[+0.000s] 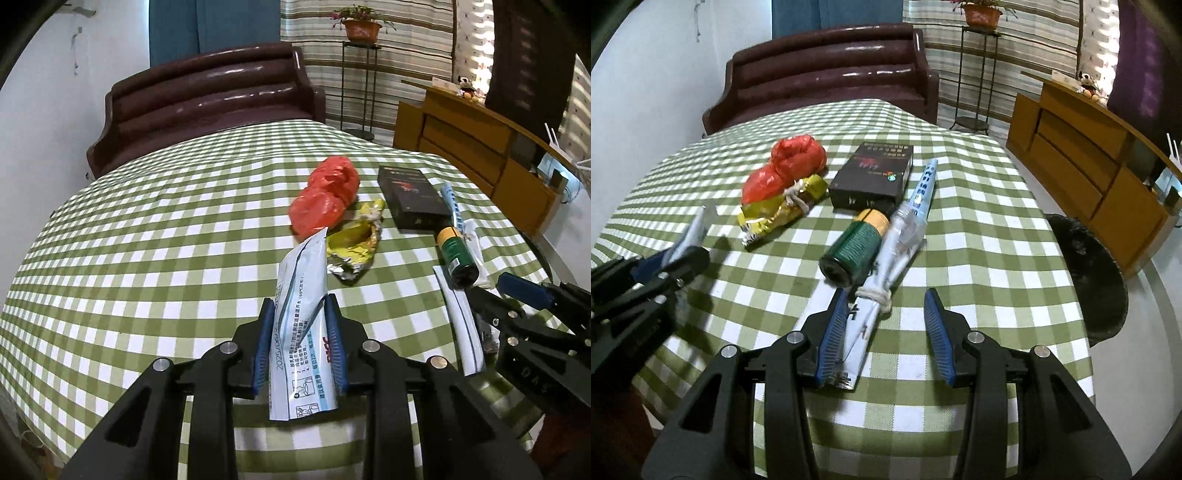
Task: Collect trash
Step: 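Grasp the white tube with red print with the left tool while the right tool grasps the paper-wrapped stick, then carry the white tube and paper-wrapped stick over the black bin with both tools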
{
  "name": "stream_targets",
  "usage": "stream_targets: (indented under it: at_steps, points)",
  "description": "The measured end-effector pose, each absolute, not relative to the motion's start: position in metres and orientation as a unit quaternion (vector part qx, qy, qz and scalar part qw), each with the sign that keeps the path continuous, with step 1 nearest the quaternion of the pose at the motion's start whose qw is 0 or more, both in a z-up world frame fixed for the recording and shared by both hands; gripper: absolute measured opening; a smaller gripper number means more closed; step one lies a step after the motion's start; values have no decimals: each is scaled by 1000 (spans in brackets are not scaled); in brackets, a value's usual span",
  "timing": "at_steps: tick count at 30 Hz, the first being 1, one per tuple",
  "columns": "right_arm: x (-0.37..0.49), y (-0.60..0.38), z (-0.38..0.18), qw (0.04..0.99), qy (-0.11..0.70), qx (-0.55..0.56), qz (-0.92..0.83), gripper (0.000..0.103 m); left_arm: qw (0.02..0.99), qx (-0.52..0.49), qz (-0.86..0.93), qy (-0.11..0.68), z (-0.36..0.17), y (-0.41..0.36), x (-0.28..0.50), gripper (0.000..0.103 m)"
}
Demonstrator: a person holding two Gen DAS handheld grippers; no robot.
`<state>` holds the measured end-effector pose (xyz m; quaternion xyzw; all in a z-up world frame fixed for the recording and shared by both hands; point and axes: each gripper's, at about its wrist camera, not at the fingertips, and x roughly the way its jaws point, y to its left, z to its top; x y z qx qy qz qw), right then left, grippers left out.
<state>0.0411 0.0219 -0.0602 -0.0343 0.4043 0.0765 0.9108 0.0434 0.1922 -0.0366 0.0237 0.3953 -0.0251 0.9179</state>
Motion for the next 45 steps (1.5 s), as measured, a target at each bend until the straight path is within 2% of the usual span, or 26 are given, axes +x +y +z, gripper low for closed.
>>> stream_targets:
  at_steps: [10,11,14,15,31,45]
  points:
    - [42,18,-62,912,404,-43,52,42,918,12,-34,395,-38,196,46,29]
    - [41,19,-62,913,403,-46,53,39,918,12,-34,395,-38,196,46,29]
    - [39,23,-62,914,399,-55,57,20,918,12,-33,395,-39,196,46,29]
    - [39,23,-62,914,398,-55,59,19,918,12,-33,394,-39,197,46,29]
    - [32,-16,-43,926,373,-33,41,18,928,2,-48,369,-21,174,41,29]
    - [43,-110,-26,939,341,-9,-32,18,933,20,-110,342,0,88,67,29]
